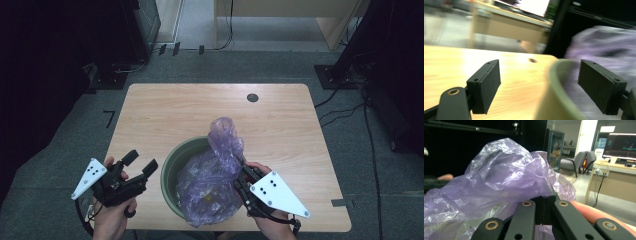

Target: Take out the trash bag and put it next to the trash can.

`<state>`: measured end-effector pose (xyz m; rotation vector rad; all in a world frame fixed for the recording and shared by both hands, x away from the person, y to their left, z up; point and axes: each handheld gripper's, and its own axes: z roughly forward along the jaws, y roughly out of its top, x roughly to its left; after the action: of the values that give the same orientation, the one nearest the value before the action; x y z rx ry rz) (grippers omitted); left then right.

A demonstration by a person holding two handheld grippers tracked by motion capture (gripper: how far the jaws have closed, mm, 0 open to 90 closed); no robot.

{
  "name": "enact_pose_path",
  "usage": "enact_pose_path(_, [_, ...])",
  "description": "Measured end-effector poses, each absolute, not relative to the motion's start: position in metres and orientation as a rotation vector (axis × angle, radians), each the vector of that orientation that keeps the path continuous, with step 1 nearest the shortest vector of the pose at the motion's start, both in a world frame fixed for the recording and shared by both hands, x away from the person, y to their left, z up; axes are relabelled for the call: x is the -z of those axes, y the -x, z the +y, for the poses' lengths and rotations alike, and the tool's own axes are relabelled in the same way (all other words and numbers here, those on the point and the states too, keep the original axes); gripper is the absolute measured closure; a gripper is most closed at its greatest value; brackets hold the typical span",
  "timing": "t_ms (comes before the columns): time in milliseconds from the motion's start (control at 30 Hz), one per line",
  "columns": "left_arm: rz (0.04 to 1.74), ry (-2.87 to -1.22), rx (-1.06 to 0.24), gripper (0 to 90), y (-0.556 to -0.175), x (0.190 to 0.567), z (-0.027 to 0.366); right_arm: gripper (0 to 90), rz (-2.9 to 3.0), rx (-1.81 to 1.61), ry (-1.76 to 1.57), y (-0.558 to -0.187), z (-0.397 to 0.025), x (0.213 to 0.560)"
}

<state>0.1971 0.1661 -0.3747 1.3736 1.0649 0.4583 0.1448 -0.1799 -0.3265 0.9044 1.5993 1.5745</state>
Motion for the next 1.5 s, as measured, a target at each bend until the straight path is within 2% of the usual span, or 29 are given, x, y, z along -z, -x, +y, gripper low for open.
enact_pose_path(67, [1.149,-1.367,-0.535,12.7,-0.204,0.387,0.180,90.0,1.582,-1.580,-0.907,-0.145,-0.180,0.323])
enact_pose_path(167, [1.208,-1.404,-0.576,9.7,-0.211,0.402,0.188,90.0,1.569,-1.583,-0.912,-0.145,-0.180,0.321])
enact_pose_path(233, [1.292,-1.462,-0.547,0.0,-0.222,0.423,0.194,90.0,1.541,-1.586,-0.915,-0.145,-0.180,0.317])
enact_pose_path(333, [1.341,-1.489,-0.526,0.0,-0.228,0.438,0.196,90.0,1.518,-1.587,-0.915,-0.145,-0.180,0.313])
enact_pose_path(633, [1.570,-1.703,-0.619,0.0,-0.246,0.494,0.200,90.0,1.443,-1.602,-0.902,-0.143,-0.184,0.304])
enact_pose_path(967, [1.611,-1.798,-0.642,0.0,-0.249,0.517,0.196,90.0,1.373,-1.604,-0.891,-0.141,-0.186,0.294])
enact_pose_path(1500, [1.611,-1.862,-0.673,0.0,-0.251,0.520,0.186,90.0,1.220,-1.592,-0.850,-0.136,-0.198,0.268])
